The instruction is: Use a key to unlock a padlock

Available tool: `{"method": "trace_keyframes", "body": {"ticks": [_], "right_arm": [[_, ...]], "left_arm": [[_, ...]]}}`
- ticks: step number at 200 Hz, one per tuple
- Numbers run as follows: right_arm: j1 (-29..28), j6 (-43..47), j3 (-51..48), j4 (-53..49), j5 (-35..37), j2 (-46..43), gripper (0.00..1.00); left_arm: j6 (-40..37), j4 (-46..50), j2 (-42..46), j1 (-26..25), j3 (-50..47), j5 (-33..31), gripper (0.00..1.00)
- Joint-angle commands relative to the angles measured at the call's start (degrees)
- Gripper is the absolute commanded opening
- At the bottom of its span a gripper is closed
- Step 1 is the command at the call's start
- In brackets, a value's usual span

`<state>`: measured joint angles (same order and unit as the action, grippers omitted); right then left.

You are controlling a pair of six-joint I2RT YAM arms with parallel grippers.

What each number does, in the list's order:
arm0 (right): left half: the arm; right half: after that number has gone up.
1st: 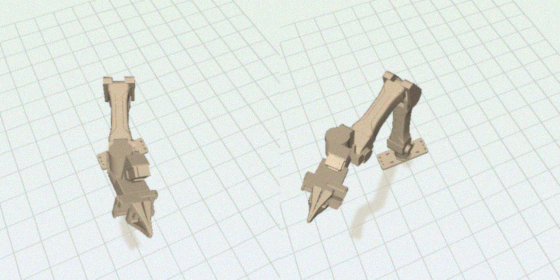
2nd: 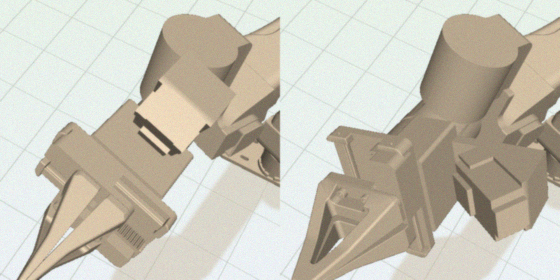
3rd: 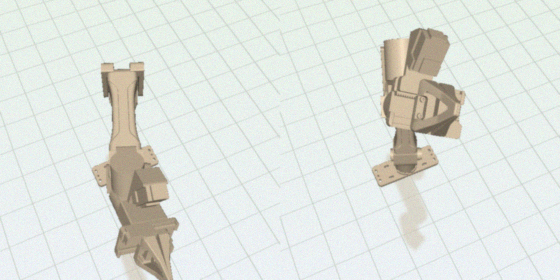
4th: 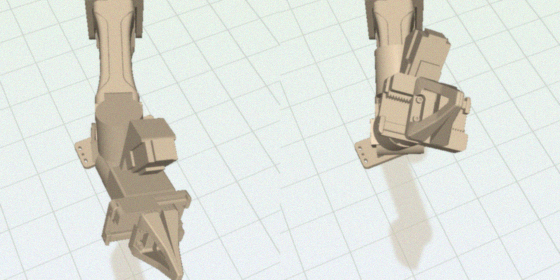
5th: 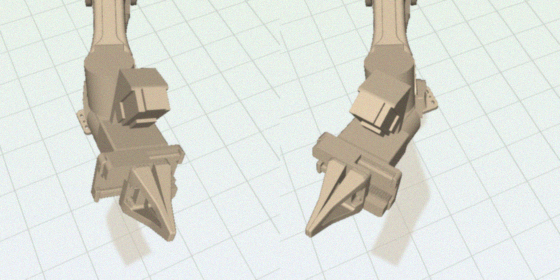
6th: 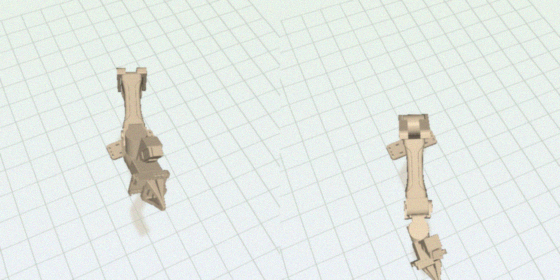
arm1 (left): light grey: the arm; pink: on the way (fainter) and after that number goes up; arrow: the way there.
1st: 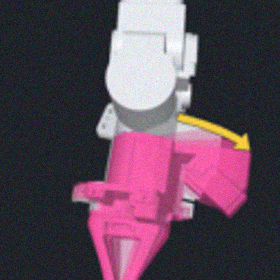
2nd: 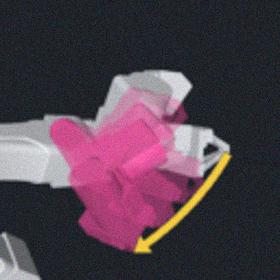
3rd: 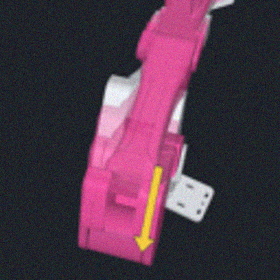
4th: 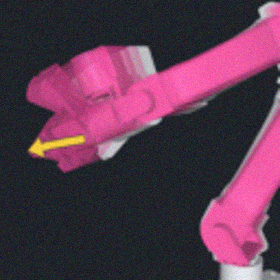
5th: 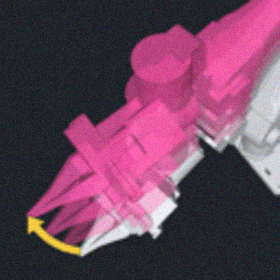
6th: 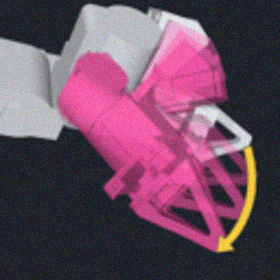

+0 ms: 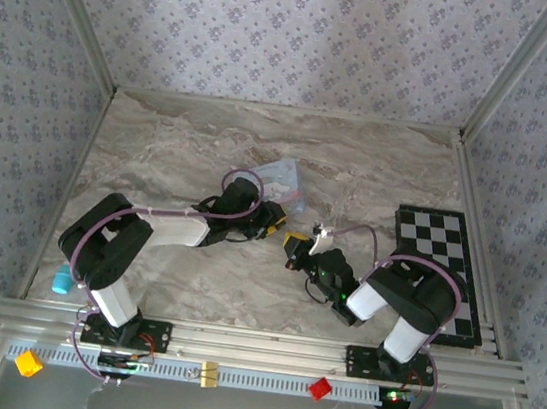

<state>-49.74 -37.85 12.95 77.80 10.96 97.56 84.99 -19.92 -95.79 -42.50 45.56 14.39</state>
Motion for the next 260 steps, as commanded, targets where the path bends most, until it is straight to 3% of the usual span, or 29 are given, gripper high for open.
{"method": "trace_keyframes", "body": {"ticks": [1,260], "right_arm": [[0.2,1.4,-0.1,2.0,0.6,-1.3,0.00],[2.4,-0.4,4.6,1.9,-7.6,0.0,0.00]], "left_arm": [[2.4,-0.4,1.3,-0.6,0.0,2.5,0.27],[2.5,-0.4,-0.4,-3.9,1.5,2.7,0.27]]}}
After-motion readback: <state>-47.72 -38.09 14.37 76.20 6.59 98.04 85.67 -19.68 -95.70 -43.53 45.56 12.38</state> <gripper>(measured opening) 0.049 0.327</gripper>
